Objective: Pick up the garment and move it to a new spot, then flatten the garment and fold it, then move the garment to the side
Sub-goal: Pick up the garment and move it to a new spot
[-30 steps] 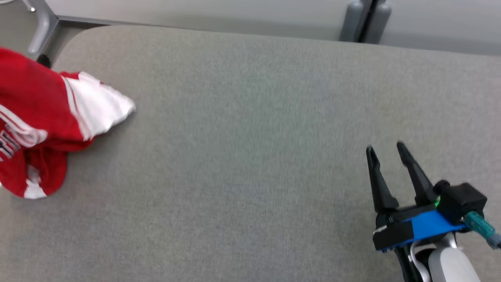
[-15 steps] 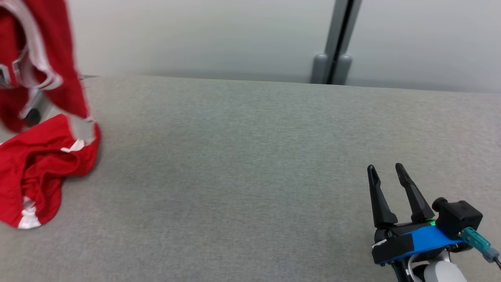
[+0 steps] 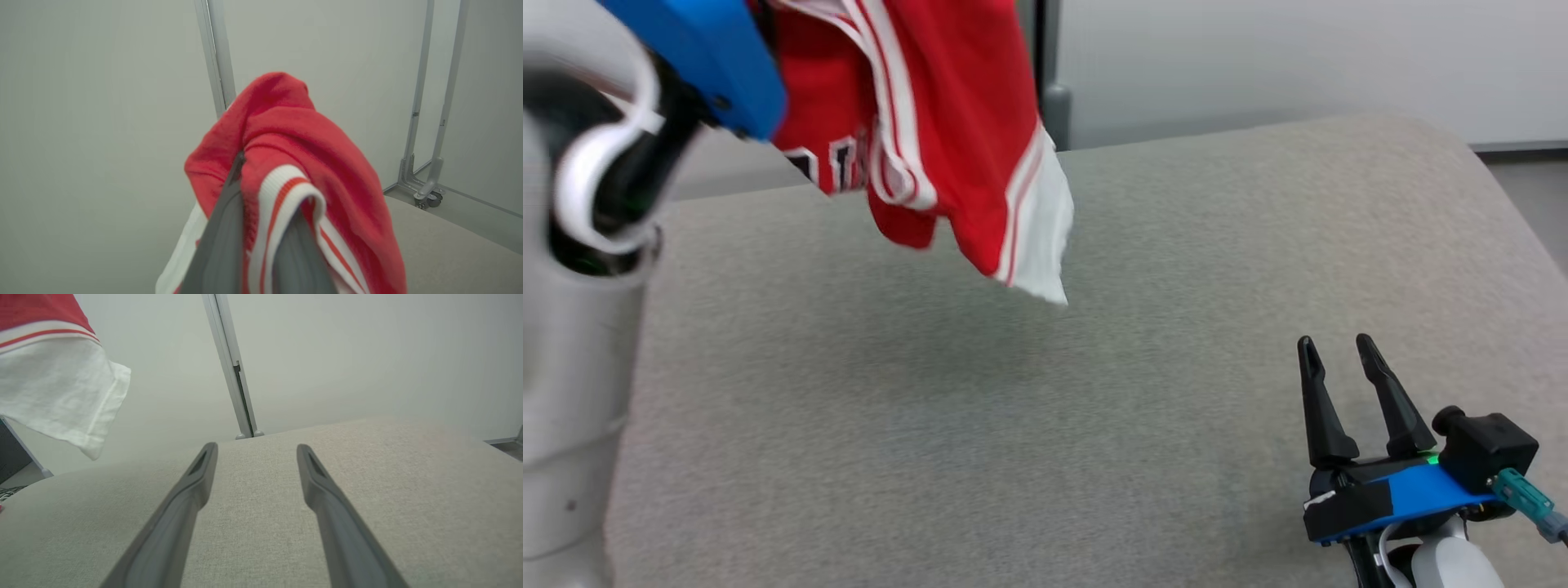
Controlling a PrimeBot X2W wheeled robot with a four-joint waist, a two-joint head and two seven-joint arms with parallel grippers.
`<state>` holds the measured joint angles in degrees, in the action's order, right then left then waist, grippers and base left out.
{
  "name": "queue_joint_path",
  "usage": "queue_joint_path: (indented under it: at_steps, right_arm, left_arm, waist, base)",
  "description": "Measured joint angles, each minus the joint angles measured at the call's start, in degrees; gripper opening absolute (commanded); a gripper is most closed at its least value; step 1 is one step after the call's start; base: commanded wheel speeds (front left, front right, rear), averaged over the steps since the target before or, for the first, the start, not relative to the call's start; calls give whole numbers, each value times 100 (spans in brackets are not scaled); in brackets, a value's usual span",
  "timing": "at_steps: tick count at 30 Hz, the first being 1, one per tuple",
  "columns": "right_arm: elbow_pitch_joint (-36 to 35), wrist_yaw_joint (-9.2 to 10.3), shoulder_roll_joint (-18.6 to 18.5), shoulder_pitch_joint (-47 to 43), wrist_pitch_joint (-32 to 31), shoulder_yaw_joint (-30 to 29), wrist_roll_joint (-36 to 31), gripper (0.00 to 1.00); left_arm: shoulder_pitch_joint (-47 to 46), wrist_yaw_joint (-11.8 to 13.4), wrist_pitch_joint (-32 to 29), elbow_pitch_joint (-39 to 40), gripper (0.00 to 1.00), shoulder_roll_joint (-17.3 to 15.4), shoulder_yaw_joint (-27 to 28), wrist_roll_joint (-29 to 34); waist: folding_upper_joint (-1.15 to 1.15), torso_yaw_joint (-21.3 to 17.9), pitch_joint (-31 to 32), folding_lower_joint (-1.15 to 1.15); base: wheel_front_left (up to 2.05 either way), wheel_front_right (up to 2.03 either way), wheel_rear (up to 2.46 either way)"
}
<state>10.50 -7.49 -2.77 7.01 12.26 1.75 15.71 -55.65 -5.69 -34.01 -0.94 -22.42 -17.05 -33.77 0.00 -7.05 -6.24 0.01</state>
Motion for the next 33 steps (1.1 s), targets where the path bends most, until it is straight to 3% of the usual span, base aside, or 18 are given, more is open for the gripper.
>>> queue_joint_path:
  at_steps: [11, 24, 25, 26, 27, 33]
  right_arm:
    - [-33, 0, -1, 125, 26, -29, 19, 100]
    - [30, 0, 0, 171, 43, 14, 67, 100]
    - [31, 0, 1, 169, 43, 13, 59, 100]
    - [36, 0, 0, 170, 42, -9, 54, 100]
    - [42, 0, 1, 169, 40, -12, 48, 100]
    - [27, 1, 2, 144, -34, 7, 5, 100]
  left_arm:
    - [1001, -53, 686, -683, 0, 537, -810, 215]
    - [2336, 219, 2224, -2826, 0, 1263, -980, 179]
    - [2420, 220, 2316, -2961, 38, 1334, -980, 151]
    - [2489, 236, 2438, -3075, 85, 1380, -998, 154]
    - [2544, 238, 2564, -3190, 100, 1428, -1007, 158]
    - [2811, 246, 3193, -3534, 100, 1603, -1014, 120]
  waist:
    - [1, -738, -198, 0]
    - [2, -664, -272, -1]
    - [1, -629, -265, 0]
    - [2, -585, -250, -1]
    - [1, -538, -233, 0]
    - [1, -285, -79, -1]
  base:
    - [0, 0, 0]
    - [0, 0, 0]
    - [0, 0, 0]
    - [0, 0, 0]
    - [0, 0, 0]
    - [0, 0, 0]
